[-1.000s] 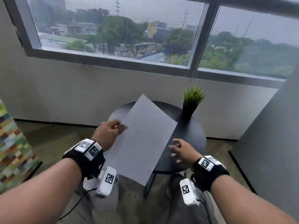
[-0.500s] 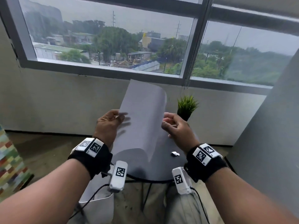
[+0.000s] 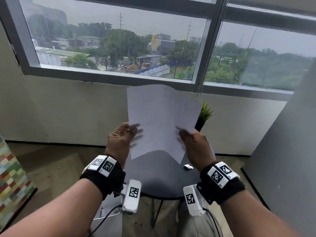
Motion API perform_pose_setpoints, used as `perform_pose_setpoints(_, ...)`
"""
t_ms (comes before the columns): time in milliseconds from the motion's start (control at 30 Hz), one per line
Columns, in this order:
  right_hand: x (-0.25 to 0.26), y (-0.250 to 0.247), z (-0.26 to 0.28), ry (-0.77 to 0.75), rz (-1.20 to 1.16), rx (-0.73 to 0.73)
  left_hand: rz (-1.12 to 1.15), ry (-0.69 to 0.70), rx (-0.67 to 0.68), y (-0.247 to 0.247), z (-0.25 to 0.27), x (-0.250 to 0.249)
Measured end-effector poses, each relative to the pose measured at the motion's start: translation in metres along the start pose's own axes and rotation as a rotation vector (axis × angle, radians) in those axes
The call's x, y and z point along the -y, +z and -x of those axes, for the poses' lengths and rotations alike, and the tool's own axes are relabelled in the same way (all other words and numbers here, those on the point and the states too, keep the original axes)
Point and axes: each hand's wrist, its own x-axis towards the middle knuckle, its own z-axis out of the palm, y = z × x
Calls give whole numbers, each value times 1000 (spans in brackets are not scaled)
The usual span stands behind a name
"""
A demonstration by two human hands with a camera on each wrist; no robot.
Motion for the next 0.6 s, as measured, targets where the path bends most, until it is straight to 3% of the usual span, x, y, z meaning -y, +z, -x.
perform_pose_setpoints(200, -34, 9, 1, 104, 200, 238, -373, -305, 141, -27, -1, 53)
perform_pose_setpoints(333, -53, 4, -13, 167, 46, 243, -508, -319, 108, -49, -38, 85)
perform_pose_setpoints(433, -71, -5, -16, 223, 35, 299, -667, -329, 68, -44, -32, 70)
perform_pose_setpoints(600, -130, -11, -3, 203, 798, 479, -1033, -332, 92, -48, -10, 89)
